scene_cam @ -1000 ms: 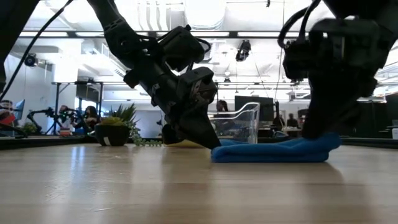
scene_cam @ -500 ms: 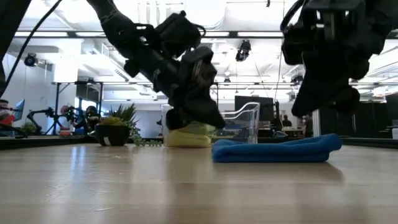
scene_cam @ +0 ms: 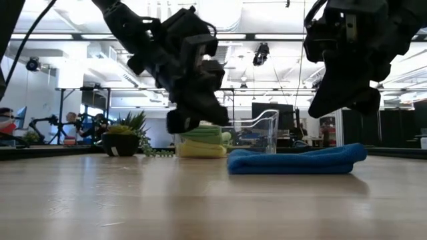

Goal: Fold microfiber towels
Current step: Fold the blue microfiber towel

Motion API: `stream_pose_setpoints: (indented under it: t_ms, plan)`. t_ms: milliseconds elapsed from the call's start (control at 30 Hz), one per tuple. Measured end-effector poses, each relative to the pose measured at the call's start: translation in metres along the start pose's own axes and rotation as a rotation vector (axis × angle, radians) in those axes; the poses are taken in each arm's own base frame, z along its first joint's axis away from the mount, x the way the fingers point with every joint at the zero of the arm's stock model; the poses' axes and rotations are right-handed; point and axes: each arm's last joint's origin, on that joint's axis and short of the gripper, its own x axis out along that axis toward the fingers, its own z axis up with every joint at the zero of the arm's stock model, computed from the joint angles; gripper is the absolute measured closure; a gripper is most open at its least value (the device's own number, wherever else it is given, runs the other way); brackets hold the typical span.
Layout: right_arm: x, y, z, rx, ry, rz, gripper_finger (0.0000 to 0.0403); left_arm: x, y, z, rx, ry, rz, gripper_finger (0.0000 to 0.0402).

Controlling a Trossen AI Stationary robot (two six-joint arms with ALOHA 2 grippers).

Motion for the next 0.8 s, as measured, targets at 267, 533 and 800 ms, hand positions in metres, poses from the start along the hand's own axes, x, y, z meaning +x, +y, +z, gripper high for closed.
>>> stream_pose_setpoints:
  t_ms: [267,533,800]
  plan:
    - [0.000,0.001,-0.002,0.062,0.004,0.003,0.0394,-0.010,0.018,-0.041,-0.183,0.142,-0.024,0.0353]
    - [0.001,0.002,-0.002,0.040,0.000,0.008,0.0394,-0.042,0.023,-0.068,-0.309,-0.010,-0.034,0.0316]
    - [0.010,-0.005,0.001,0.042,-0.015,-0.034,0.0394,-0.035,0.024,-0.064,-0.372,-0.090,-0.083,0.0315]
